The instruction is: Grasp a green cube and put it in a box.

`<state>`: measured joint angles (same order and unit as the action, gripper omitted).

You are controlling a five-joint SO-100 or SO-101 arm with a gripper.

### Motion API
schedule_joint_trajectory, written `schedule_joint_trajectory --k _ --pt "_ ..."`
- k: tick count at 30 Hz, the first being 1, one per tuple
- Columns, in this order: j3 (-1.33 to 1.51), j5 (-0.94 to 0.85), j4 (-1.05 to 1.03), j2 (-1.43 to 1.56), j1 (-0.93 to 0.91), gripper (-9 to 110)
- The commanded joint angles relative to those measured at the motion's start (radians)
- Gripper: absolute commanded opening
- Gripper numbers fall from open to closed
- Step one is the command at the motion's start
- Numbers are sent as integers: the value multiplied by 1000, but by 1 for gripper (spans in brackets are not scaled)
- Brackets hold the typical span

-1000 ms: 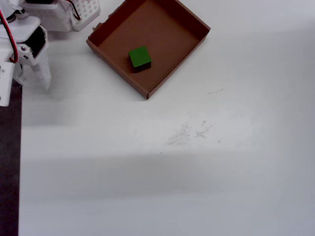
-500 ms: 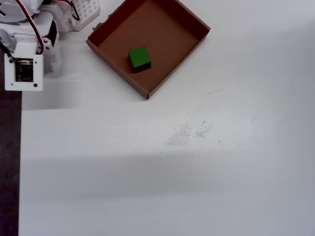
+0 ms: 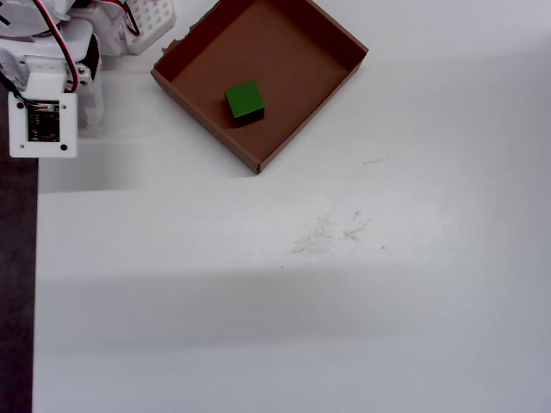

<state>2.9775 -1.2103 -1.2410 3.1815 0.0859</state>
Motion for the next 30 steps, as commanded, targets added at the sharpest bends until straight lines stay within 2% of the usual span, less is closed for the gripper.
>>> schedule_joint_trajectory --k 1,5,14,30 --pt "-6 -20 -12 2 5 11" --pt "-6 -18 -12 2 -35 11" --pt "-6 -12 -14 2 -23 22" --pt "-6 -5 -14 2 -23 22"
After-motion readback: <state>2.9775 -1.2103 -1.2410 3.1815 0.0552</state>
